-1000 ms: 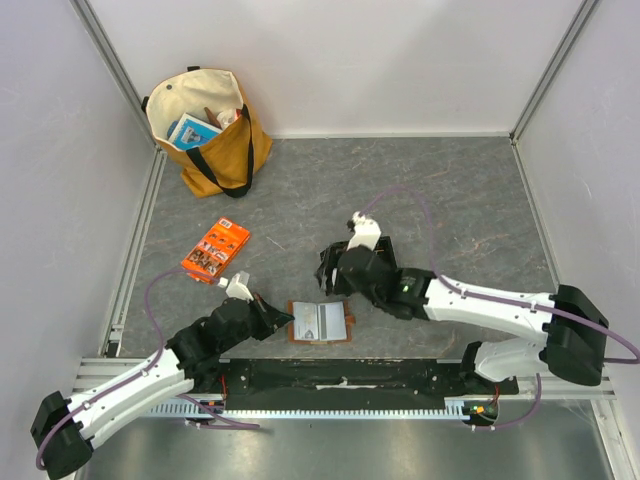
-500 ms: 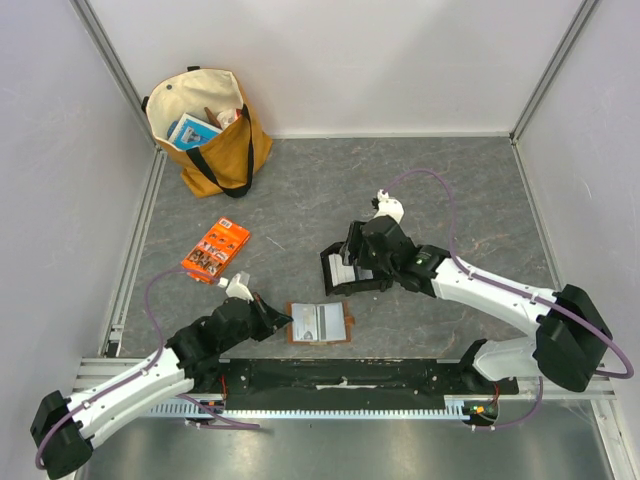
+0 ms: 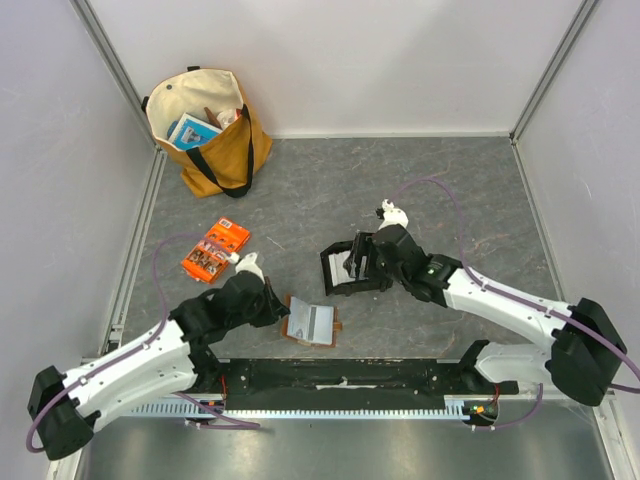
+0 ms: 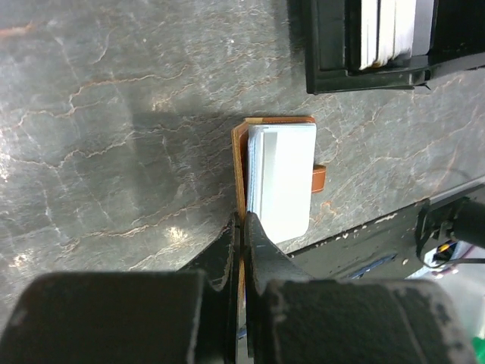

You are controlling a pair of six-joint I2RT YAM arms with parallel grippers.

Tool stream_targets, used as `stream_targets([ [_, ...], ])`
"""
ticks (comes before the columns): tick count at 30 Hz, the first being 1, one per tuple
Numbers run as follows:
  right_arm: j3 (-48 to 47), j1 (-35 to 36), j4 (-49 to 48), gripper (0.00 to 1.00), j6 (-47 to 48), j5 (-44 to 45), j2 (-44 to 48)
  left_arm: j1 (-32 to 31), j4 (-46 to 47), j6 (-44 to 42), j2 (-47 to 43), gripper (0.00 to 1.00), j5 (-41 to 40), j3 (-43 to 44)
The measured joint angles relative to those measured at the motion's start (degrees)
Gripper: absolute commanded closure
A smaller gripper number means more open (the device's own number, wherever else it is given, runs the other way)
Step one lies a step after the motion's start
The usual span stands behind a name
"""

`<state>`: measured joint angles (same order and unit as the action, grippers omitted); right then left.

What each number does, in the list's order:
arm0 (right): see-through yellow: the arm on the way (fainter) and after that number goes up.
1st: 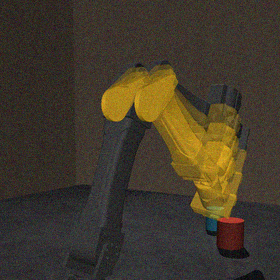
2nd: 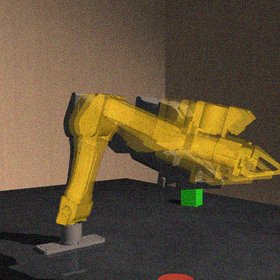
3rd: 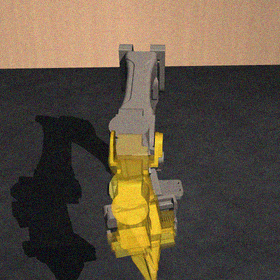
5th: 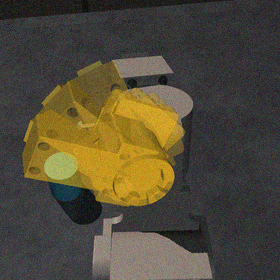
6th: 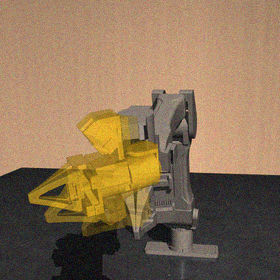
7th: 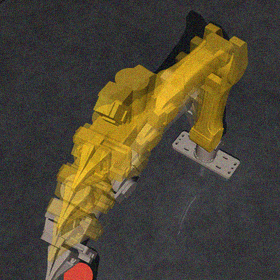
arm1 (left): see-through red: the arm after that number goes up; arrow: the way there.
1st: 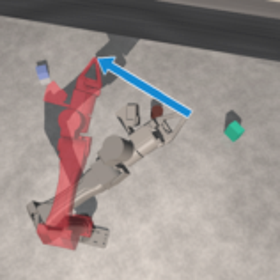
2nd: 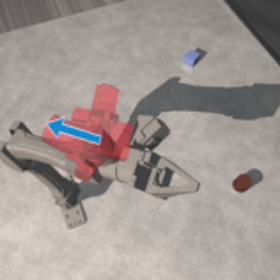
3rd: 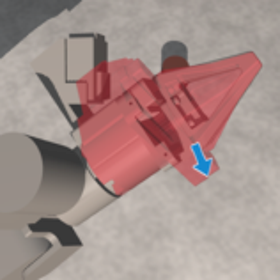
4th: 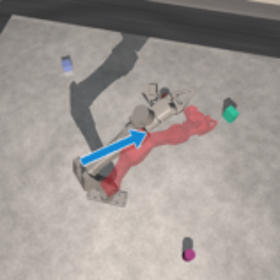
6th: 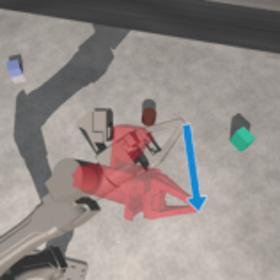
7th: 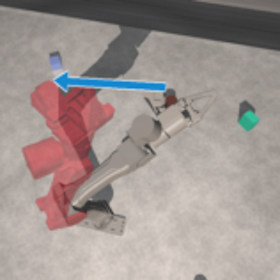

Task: Put the credit cards into the card holder
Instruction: Close the card holder at the center of the board.

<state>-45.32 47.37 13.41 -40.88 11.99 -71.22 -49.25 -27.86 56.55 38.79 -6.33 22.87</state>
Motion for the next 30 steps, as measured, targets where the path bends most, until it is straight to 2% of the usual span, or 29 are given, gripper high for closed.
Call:
stream_targets([
  [8,5.27,-0.02,0.33,0.23,-0.55,-4.46,6.58,-0.48,-4.07,-8.04,12.41,0.98,2.56,10.49],
  [11,7.61,-0.02,0.17,0.29,-0.55,-7.8,9.77,-1.7,-5.03,-10.03,17.84,0.89,3.5,12.9],
  [14,9.88,0.07,-0.68,0.31,0.55,-12.98,12.9,-4.07,-5.51,-11.3,23.32,0.86,3.5,15.13],
  [16,11.26,0.44,-1.14,0.32,1.51,-15.67,14.34,-5.88,-5.55,-11.69,26.4,0.77,3.48,16.65],
  [17,11.91,0.83,-1.31,0.32,1.95,-16.68,14.75,-6.95,-5.51,-11.82,27.74,0.76,3.41,17.46],
  [19,13.03,2.1,-1.42,0.32,2.64,-17.53,14.91,-8.94,-5.2,-12.07,29.55,0.8,3.52,18.88],
  [21,14.05,4.28,-1.51,0.35,3.15,-17.49,14.56,-10.6,-4.79,-12.11,30.88,0.8,3.58,20.13],
  [30,18.8,12.46,-1.68,0.33,-0.61,-15.93,9.55,-17.05,-3.58,-12.04,36.92,0.75,3.13,25.11],
])
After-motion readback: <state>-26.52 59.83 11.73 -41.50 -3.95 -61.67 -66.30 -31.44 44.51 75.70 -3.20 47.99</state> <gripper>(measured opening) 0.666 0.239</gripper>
